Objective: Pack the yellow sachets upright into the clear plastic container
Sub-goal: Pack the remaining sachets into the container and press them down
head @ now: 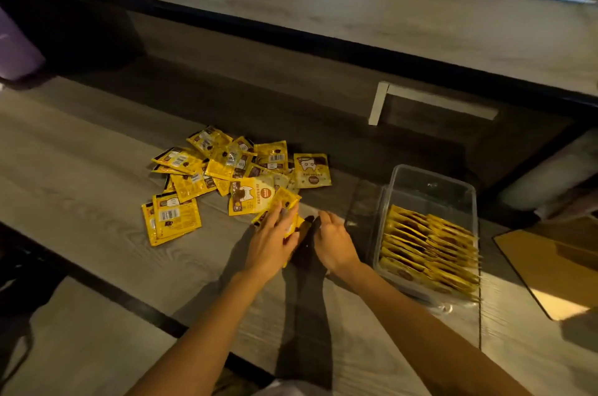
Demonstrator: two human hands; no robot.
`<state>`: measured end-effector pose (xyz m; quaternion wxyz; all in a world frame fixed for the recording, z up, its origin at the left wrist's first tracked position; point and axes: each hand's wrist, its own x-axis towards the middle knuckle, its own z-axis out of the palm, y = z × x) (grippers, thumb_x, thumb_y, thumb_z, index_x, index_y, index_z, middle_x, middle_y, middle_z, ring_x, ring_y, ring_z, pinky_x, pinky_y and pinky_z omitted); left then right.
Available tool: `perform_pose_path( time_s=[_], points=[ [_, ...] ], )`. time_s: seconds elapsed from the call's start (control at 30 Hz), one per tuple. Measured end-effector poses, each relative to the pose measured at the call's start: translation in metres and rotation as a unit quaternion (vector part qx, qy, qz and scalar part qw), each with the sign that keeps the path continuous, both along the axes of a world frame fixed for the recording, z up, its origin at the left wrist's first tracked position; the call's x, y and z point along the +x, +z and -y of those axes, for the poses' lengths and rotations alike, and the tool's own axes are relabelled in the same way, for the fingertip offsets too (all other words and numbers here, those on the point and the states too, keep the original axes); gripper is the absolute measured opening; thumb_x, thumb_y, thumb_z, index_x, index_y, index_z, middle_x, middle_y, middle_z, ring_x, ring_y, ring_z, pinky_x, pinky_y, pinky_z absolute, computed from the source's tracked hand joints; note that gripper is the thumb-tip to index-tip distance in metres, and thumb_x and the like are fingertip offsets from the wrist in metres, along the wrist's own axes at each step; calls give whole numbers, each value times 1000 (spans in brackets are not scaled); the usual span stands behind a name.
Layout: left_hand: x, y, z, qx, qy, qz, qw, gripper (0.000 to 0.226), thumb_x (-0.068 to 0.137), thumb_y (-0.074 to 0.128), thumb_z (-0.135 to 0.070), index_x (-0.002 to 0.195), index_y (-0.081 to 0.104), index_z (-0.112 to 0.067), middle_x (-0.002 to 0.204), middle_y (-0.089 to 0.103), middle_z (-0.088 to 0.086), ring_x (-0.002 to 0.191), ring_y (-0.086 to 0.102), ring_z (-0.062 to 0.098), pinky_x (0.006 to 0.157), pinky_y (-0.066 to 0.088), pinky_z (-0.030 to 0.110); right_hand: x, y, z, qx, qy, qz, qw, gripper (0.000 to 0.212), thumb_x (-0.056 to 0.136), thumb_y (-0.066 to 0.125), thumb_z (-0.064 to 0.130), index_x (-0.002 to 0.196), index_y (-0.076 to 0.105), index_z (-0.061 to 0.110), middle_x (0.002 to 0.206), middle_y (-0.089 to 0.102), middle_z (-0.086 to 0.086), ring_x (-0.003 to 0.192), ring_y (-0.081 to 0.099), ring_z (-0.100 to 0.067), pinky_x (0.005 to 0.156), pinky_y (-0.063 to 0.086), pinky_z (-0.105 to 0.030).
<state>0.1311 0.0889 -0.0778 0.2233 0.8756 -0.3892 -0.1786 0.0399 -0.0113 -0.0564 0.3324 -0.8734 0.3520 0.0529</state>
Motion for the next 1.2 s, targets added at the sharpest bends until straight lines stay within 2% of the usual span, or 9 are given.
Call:
perform_pose_path(
  time_s=[0.13,0.23,0.33,0.5,0.67,0.83,0.93,1.03,1.2],
  points=[
    [8,15,5,-89,51,-95,990,62,90,59,-26,144,30,-32,150,32,3,138,32,23,107,38,42,-3,5,-5,27,25,52,998,53,93,42,5,143,26,3,152,26,-14,140,26,-30,115,24,-33],
    [12,25,4,-152,133,-87,976,47,92,52,-11,137,41,-19,141,47,6,124,49,25,92,41,30,-2,6,-9,21,58,58,996,63,90,48,9,146,20,7,154,23,-13,142,25,-28,115,24,-33],
    [19,33,2,-179,244,-79,950,38,91,46,4,128,45,-8,134,51,15,122,49,33,90,43,37,-1,7,-13,11,61,64,996,77,90,56,24,149,8,11,158,10,-10,145,16,-26,118,21,-37],
    [27,32,-3,-204,285,-140,926,55,88,46,10,137,31,-11,134,49,18,118,53,36,85,50,44,6,2,-21,-117,297,-113,941,80,90,48,49,150,6,16,159,-2,-7,147,-3,-25,118,-1,-43],
    [31,35,-3,-189,311,-176,915,51,89,44,9,136,38,-9,129,53,17,107,59,31,65,50,31,4,5,-21,-197,319,-119,920,56,97,40,20,146,16,11,147,25,-24,134,30,-41,109,30,-45],
    [31,44,2,-202,337,-190,900,37,92,43,3,128,45,-5,123,57,18,101,61,31,65,50,32,4,18,-8,-179,227,-50,956,30,96,39,13,123,51,6,122,57,-20,111,55,-38,89,46,-42],
    [27,55,8,-207,318,-160,911,25,97,40,-8,118,49,2,101,56,13,84,53,22,60,42,26,4,23,0,-152,159,-18,975,26,98,42,20,113,57,5,111,62,-20,104,58,-38,82,48,-42],
    [24,64,15,-231,309,-137,912,18,98,41,-12,106,52,-1,87,52,9,73,49,20,54,34,28,2,43,9,-72,34,107,991,28,99,39,22,106,57,2,101,65,-20,92,60,-35,67,41,-36],
    [22,84,41,-276,294,-191,895,21,93,49,-6,113,49,1,104,62,20,83,58,26,53,45,20,-2,92,37,66,-142,276,948,37,98,39,33,89,63,7,91,67,-13,88,64,-27,77,50,-43]
  ],
)
